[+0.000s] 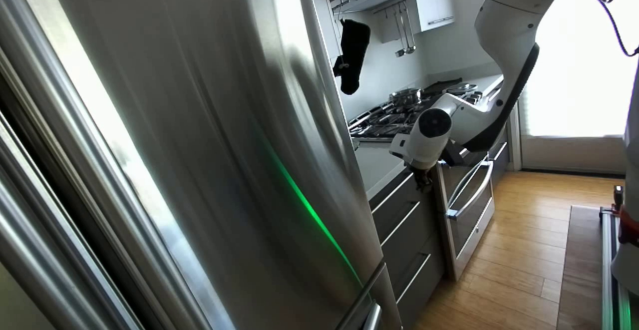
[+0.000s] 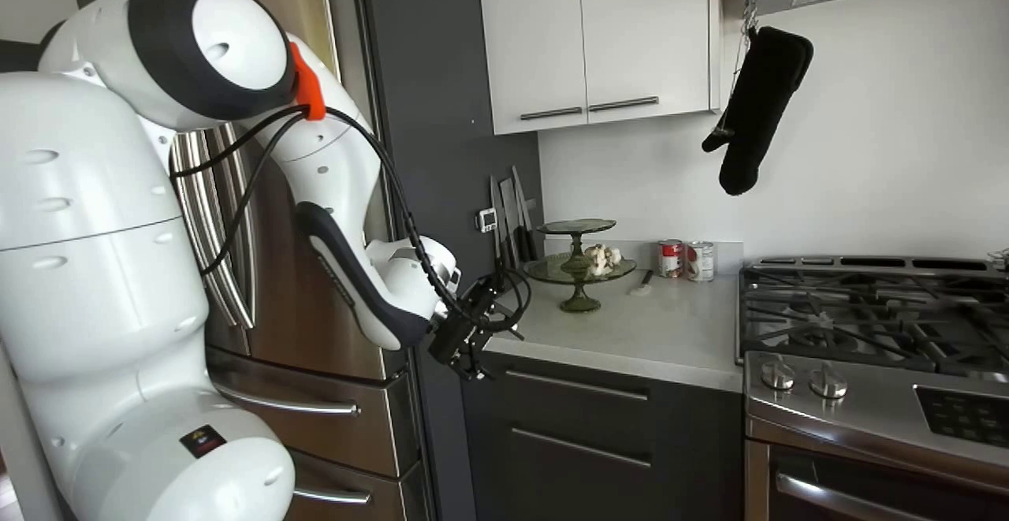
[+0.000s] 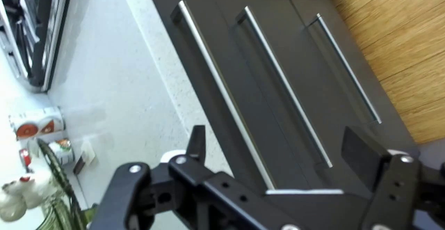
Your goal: Open the top drawer
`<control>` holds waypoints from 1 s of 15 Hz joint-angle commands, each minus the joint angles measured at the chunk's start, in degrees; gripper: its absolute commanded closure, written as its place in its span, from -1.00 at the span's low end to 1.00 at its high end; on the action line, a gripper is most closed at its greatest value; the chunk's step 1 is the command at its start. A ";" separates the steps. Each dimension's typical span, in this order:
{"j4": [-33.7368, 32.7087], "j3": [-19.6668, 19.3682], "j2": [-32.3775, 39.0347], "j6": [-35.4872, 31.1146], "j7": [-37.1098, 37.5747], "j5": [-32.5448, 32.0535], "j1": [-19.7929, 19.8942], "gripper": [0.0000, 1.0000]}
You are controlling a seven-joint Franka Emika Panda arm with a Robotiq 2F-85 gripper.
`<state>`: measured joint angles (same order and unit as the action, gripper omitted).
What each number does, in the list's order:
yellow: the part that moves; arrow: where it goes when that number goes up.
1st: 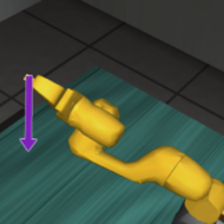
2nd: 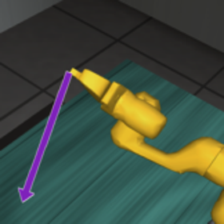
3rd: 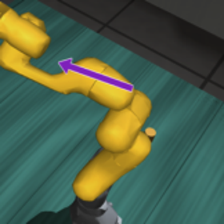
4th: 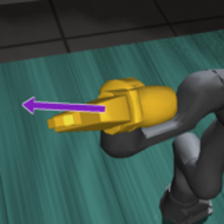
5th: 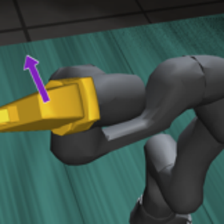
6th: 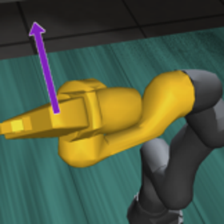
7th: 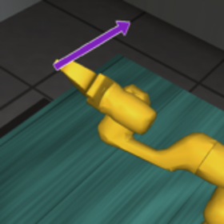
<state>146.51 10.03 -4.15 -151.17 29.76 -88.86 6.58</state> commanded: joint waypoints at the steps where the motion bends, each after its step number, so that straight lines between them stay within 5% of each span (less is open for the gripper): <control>1: -5.05 0.84 5.27 -3.94 12.01 -15.74 0.33 -1.00; 3: -7.52 0.25 8.86 -5.87 21.57 -24.79 0.23 -1.00; 4: -4.41 0.63 4.07 -3.72 14.65 -17.88 -0.03 -1.00; 15: -6.06 0.49 7.34 -3.20 14.91 -20.90 0.07 -1.00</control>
<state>141.23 10.64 0.95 -154.72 45.46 -107.93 6.55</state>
